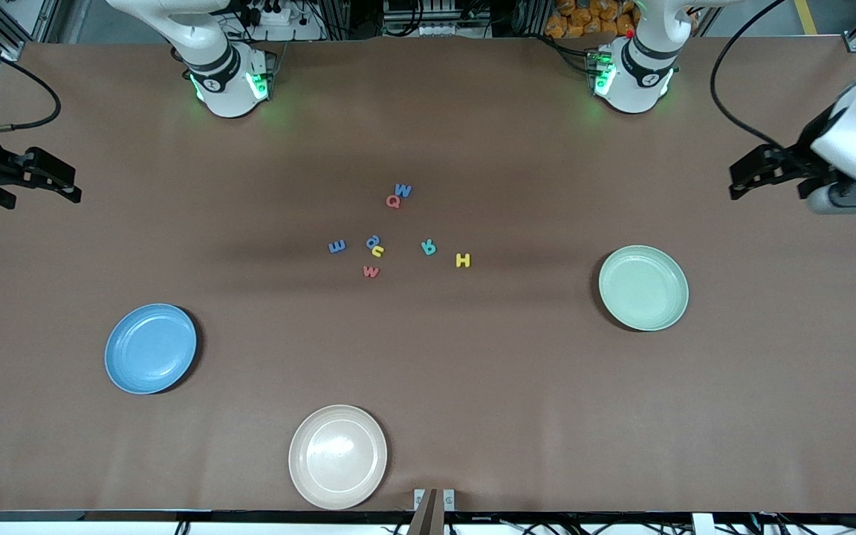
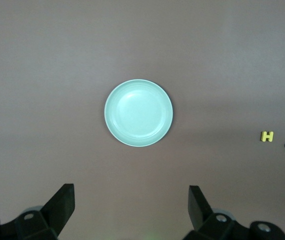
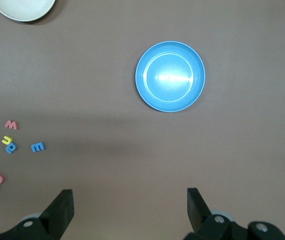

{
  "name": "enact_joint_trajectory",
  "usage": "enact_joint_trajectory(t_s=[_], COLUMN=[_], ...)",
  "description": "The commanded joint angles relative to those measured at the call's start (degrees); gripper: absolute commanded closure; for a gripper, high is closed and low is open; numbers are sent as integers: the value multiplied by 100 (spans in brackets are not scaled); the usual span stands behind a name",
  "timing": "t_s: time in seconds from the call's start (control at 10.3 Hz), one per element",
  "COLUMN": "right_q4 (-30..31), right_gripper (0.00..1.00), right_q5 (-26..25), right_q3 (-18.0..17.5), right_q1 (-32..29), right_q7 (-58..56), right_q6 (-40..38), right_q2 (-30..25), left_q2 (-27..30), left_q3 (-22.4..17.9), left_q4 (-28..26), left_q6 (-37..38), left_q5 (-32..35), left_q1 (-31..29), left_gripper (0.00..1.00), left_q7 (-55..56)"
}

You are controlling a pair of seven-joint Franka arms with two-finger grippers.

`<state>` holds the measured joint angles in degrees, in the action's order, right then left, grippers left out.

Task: Sort upper and lower case letters into plates
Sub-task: 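Move the left gripper from the green plate toward the letters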

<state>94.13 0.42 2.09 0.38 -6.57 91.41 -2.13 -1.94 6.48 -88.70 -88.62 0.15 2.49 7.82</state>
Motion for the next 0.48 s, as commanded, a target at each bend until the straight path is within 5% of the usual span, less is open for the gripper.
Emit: enact_joint_trajectory(t_s=[0.0,0.39], right_q4=[35,53], right_gripper=[0,0], right_q5=[116,116], right_q3=[2,2], right_q1=[-47,-47], right_q7=[-116,-116], right_q6=[-36,-45], right_q2=[-77,-77], left_q2=[-157,-771], left_q3=[177,581], left_q4=[-217,-236], left_q6=[-391,-744], left_q5=[-191,-383], left_q1=[154,444], left_gripper=[0,0], left_q7=[9,428])
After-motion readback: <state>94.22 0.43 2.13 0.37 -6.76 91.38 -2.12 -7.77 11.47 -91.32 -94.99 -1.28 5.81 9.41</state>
